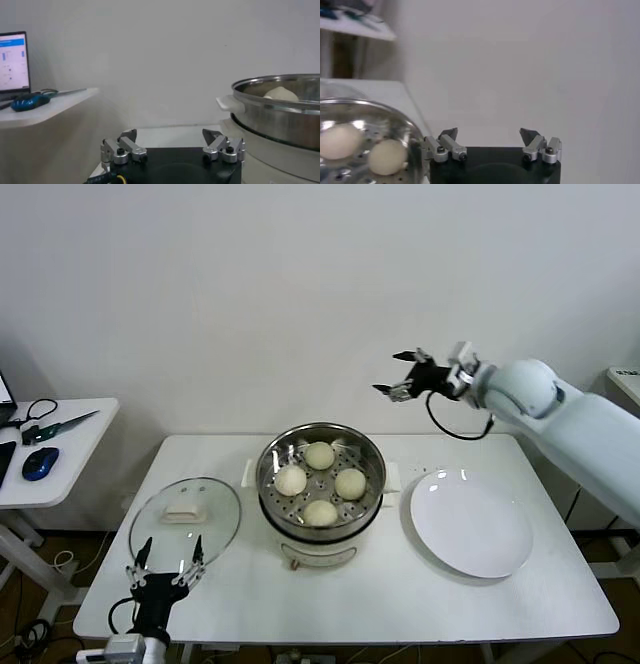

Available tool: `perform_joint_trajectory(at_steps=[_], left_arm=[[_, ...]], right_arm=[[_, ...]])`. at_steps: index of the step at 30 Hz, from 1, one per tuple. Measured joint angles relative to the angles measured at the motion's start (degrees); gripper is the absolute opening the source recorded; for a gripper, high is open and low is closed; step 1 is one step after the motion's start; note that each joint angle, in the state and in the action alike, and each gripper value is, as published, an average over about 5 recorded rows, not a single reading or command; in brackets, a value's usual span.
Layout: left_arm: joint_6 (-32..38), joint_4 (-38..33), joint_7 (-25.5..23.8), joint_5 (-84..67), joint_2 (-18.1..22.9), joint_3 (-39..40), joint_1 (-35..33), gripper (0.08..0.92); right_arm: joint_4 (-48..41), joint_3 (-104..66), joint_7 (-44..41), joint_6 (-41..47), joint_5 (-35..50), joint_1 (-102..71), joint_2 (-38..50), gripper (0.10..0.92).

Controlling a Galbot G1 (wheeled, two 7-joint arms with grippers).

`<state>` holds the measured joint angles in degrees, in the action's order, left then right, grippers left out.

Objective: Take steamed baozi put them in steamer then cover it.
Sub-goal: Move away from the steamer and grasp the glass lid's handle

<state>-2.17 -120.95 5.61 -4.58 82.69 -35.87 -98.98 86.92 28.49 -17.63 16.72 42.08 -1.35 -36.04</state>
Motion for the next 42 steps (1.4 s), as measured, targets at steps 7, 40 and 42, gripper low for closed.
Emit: perform_joint_trajectory(at_steps=[7, 40, 42], left_arm=[[0.9, 1.0, 0.2, 1.7, -0.8, 0.6, 1.2, 0.823], [5.5, 15.4, 13.7, 55.2, -11.7, 1.0, 6.8, 0.823], [4.8, 18.1, 14.3, 60.5, -11.9, 1.3, 8.2, 0.823]], right_arm=[[4.7, -26.7, 4.9, -6.5, -3.8, -26.7, -0.1, 0.823], [10.5, -63.1, 11.2, -38.7, -18.8, -91.3, -32.8, 0.823], [10.8, -62.8, 11.7, -39.3, -19.3, -91.9, -33.6, 0.823]])
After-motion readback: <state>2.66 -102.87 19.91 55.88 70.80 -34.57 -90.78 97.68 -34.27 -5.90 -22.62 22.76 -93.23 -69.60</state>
